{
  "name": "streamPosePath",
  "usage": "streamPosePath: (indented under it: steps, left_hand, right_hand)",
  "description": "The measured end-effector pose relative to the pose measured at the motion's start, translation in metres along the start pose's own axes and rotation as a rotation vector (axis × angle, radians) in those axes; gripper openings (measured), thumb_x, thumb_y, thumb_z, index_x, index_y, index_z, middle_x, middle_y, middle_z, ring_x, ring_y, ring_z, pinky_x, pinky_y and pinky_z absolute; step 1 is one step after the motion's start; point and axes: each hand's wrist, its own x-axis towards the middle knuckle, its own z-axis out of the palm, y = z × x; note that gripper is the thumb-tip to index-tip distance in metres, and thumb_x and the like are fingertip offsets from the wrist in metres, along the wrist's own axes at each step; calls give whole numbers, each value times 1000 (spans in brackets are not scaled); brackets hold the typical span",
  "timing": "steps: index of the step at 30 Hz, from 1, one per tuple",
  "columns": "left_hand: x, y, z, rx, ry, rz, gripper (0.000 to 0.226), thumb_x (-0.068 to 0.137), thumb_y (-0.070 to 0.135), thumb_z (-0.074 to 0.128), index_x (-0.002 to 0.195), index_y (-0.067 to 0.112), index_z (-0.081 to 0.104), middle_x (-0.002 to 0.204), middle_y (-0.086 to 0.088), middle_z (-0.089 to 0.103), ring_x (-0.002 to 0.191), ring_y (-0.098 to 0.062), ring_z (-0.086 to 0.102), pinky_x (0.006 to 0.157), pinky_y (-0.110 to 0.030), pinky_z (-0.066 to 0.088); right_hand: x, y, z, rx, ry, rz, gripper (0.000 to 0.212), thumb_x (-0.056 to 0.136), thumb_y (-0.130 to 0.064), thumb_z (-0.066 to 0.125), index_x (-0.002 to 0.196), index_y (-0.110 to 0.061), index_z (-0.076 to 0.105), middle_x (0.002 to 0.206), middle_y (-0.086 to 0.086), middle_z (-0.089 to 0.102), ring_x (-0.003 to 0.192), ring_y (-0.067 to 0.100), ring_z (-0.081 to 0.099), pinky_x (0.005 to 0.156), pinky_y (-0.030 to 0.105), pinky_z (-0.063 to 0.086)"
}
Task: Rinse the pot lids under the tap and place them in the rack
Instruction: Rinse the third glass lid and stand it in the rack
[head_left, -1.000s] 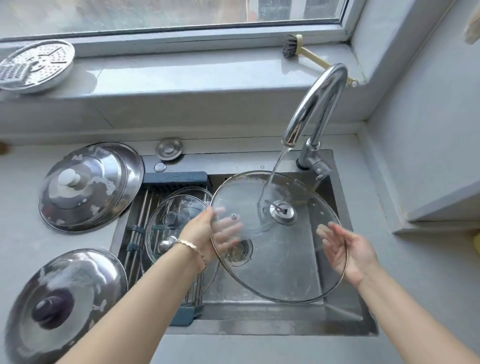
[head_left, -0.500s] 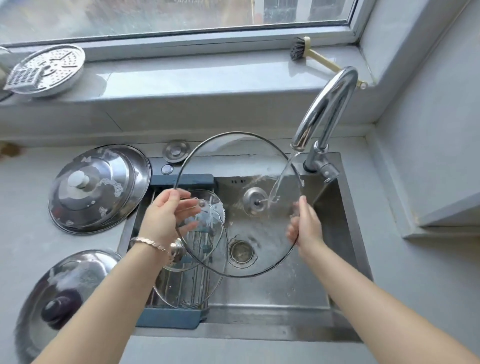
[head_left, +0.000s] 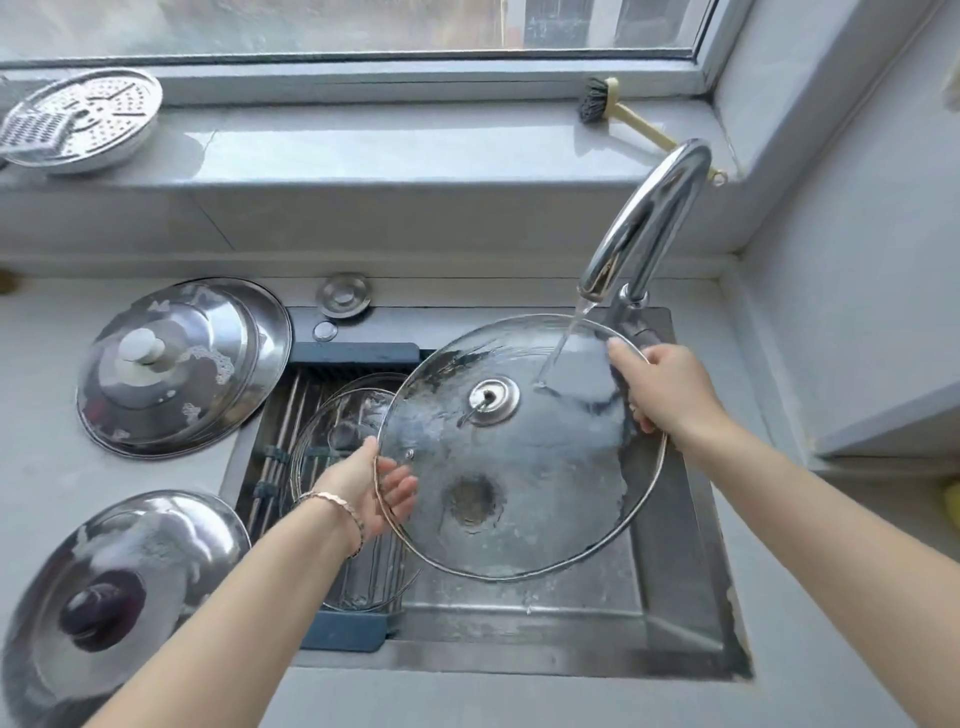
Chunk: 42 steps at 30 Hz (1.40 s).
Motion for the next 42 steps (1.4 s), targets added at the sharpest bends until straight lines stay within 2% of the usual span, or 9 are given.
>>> streamPosePath:
  steps: [10, 15, 22, 25, 27, 31, 34, 36, 42]
  left_hand:
    - [-28, 18, 50, 287, -193, 486, 27, 98, 22, 40, 75, 10, 37, 57, -6, 70, 44, -16, 65, 38, -22, 51]
    - [-34, 19, 102, 618, -180, 613, 28, 96, 19, 43, 71, 13, 31, 70, -17, 66, 54, -27, 61, 51, -37, 53]
    - [-29, 7, 127, 975, -52, 735, 28, 95, 27, 42, 69, 19, 35, 89, -16, 67, 81, -35, 66, 75, -46, 55]
    - [-32, 6, 118, 941, -56, 731, 30, 94, 26, 44, 68, 17, 33, 87, -18, 67, 78, -35, 66, 72, -49, 56]
    - [-34, 5, 112, 927, -49, 745, 31, 94, 26, 44, 67, 16, 32, 85, -17, 68, 76, -34, 67, 70, -50, 56]
    - [-39, 2, 104, 851, -69, 733, 29, 94, 22, 46, 69, 15, 34, 83, -18, 69, 73, -33, 68, 64, -51, 56]
    - [-39, 0, 98, 852, -65, 704, 27, 94, 23, 46, 70, 14, 35, 85, -19, 68, 70, -32, 69, 64, -51, 56]
    - [-42, -2, 94, 854, -63, 686, 28, 94, 22, 46, 70, 14, 34, 86, -20, 67, 69, -30, 68, 63, -51, 57]
    - [-57, -5, 82, 811, -86, 711, 31, 93, 19, 47, 68, 14, 31, 83, -21, 68, 67, -34, 67, 58, -54, 56]
  right_hand:
    - [-17, 105, 33, 268, -264, 481, 30, 98, -28, 42, 103, -1, 55, 67, 10, 54, 53, 20, 51, 39, 16, 45]
    - [-6, 109, 33, 13, -193, 316, 29, 92, -14, 51, 117, -3, 61, 111, 11, 66, 106, 26, 60, 99, 37, 44]
    - [29, 68, 18, 232, -61, 166, 48, 95, -13, 46, 141, -4, 34, 141, 9, 45, 129, 22, 44, 106, 28, 33]
    - [40, 63, 24, 324, -12, 179, 34, 93, -10, 44, 125, -16, 51, 111, -3, 54, 106, 16, 54, 98, 30, 41]
    - [44, 60, 31, 328, 22, 187, 26, 88, -7, 42, 78, -31, 45, 77, -12, 41, 70, 4, 42, 67, 19, 34]
    - [49, 49, 38, 316, 23, 168, 31, 84, -4, 42, 61, -24, 41, 67, -10, 35, 61, 5, 30, 57, 21, 24]
    - [48, 40, 33, 293, 1, 145, 29, 86, -3, 43, 110, 8, 56, 98, 11, 57, 84, 18, 47, 79, 28, 39]
    - [38, 41, 27, 254, -102, 142, 45, 90, -7, 47, 135, -2, 44, 133, 7, 52, 117, 18, 50, 104, 33, 38]
    - [-18, 70, 47, -95, -501, -20, 45, 92, -25, 52, 135, -14, 45, 138, 2, 49, 128, 16, 45, 108, 29, 33]
